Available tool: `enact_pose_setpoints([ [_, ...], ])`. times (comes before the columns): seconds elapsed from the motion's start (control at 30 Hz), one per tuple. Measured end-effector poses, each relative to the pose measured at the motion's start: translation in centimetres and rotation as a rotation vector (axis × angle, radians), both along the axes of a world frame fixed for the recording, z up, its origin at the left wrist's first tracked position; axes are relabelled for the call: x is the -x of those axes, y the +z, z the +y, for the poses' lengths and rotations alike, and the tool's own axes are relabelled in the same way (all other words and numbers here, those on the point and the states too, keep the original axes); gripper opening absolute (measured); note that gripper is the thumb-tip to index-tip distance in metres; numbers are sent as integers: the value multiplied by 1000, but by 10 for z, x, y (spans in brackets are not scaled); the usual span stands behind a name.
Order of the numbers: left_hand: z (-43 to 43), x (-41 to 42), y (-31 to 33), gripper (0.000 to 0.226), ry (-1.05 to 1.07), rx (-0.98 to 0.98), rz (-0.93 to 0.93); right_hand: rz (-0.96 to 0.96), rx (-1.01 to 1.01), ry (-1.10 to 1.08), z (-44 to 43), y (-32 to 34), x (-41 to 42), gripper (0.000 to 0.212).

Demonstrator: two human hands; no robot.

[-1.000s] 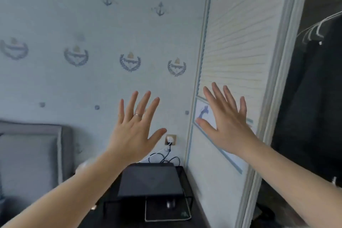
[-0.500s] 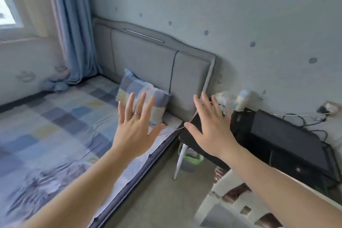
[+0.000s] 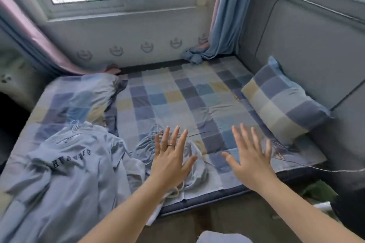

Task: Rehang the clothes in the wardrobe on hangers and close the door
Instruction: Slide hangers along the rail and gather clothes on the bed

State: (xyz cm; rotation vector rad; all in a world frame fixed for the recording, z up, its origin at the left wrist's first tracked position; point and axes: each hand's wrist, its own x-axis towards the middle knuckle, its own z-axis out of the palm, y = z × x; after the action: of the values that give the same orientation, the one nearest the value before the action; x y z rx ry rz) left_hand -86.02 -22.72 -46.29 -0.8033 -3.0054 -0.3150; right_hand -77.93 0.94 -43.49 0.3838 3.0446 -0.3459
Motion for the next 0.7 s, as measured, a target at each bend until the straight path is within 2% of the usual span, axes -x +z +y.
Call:
enact_pose_setpoints([
  [0.27, 10, 68, -61, 82, 225, 42, -244, -191, 71, 121, 27, -54, 107, 79],
  [0.47, -6, 94, -110, 84, 389, 57, -403, -390, 111, 162, 32, -107, 153, 78],
  [0.6, -25, 115, -146, 75, 486, 49, -482, -466, 92, 207, 25, -146, 177, 76],
  [0.7, -37, 135, -180, 73, 488, 60, -533, -529, 96, 208, 15, -183, 199, 76],
])
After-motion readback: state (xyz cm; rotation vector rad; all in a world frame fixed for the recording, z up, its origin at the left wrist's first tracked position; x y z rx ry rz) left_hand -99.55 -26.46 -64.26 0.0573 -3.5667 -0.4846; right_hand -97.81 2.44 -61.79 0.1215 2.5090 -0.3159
